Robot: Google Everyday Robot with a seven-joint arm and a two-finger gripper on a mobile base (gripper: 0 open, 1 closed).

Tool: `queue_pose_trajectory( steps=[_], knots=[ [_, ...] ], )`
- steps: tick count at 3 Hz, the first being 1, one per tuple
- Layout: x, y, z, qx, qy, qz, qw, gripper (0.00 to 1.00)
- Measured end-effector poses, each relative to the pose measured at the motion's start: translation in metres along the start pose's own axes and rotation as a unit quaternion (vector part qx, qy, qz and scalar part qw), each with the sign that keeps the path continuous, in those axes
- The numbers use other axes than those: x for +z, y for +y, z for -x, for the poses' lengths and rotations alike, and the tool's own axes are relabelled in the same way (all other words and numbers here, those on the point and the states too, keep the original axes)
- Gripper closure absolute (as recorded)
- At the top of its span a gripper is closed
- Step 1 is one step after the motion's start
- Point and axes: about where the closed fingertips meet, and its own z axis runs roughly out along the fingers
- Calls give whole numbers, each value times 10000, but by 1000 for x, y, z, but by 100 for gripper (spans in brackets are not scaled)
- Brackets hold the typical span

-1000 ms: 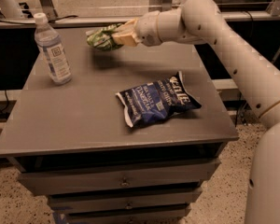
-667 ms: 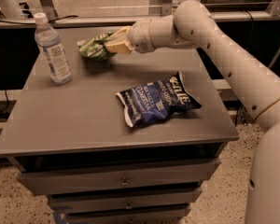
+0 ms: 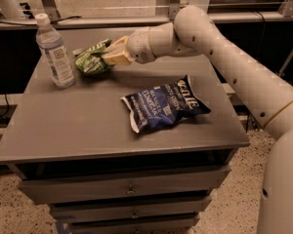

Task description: Move green jalapeno chip bag near blue plastic bottle

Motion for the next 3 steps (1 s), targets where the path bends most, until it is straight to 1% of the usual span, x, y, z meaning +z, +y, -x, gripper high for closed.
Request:
queue_pose_trajectory(
  steps=[1,2,3],
  knots=[
    [4,10,2,20,-38,134,9999,100],
    [7,17,3,38,-35,227,9997,85],
    [8,21,3,63,-16,269,9996,61]
  ],
)
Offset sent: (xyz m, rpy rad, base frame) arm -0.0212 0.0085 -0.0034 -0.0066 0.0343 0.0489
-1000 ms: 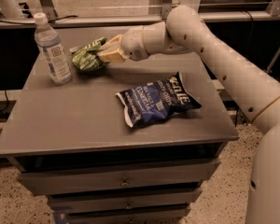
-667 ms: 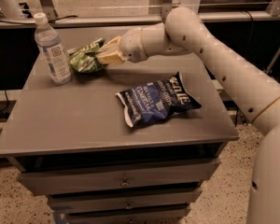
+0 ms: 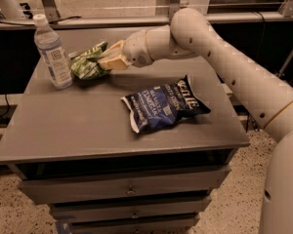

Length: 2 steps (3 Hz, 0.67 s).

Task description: Move green jalapeno chip bag near blue plastic bottle

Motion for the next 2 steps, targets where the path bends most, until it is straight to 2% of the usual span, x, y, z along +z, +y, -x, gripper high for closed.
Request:
queue_pose_trajectory(
  steps=[2],
  knots=[
    [-4,2,-3,58,69,-42,10000,15]
  ],
)
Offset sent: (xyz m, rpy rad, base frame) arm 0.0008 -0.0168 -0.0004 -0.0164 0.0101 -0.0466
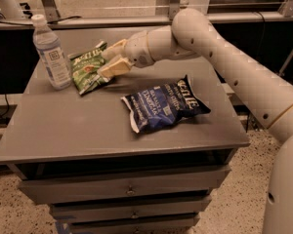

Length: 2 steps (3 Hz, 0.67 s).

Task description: Move green jalapeno chip bag near blue plastic bottle

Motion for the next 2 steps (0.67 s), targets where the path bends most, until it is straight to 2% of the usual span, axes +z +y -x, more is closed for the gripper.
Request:
queue_pose_trajectory(
  steps=[1,2],
  knots=[
    [-22,-17,-6,127,41,-338,9993,0],
    [-68,-54,-24,312,172,-1032,9940,0]
  ],
)
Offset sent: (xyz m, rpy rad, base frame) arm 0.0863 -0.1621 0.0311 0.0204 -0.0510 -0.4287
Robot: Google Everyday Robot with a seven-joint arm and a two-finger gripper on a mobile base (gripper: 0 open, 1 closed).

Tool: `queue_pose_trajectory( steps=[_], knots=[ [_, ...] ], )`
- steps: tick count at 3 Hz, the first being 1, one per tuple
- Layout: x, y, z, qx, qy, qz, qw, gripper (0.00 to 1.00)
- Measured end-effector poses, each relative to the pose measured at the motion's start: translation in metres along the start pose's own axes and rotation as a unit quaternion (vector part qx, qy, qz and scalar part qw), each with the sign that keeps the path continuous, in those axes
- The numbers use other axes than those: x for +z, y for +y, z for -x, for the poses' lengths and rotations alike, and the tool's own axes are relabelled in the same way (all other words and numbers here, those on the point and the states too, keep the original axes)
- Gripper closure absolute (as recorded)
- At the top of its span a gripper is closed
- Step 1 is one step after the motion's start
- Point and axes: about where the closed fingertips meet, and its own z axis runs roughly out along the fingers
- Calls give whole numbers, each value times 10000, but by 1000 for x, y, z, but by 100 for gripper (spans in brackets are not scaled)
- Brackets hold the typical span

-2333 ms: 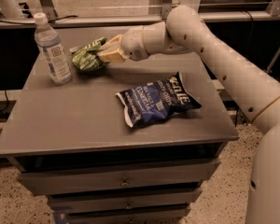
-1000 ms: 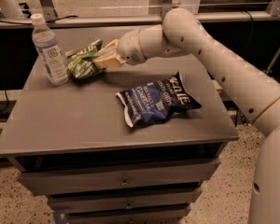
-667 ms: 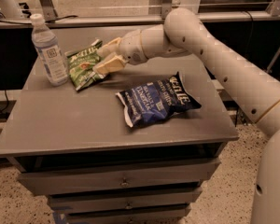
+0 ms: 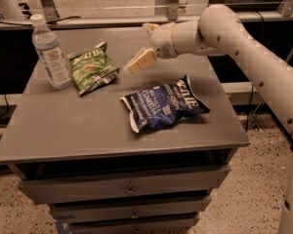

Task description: Move green jalapeno chip bag near blue plastic bottle

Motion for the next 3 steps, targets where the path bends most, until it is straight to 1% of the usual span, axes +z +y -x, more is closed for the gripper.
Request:
queue_pose_trajectory(
  steps=[1,2,3],
  knots=[
    [-45,-61,-27,225,210,-882,9956,0],
    [-96,-124,-50,457,254,-1847,9814,0],
    [-96,-127,-48,459,234,-1899,9804,0]
  ],
)
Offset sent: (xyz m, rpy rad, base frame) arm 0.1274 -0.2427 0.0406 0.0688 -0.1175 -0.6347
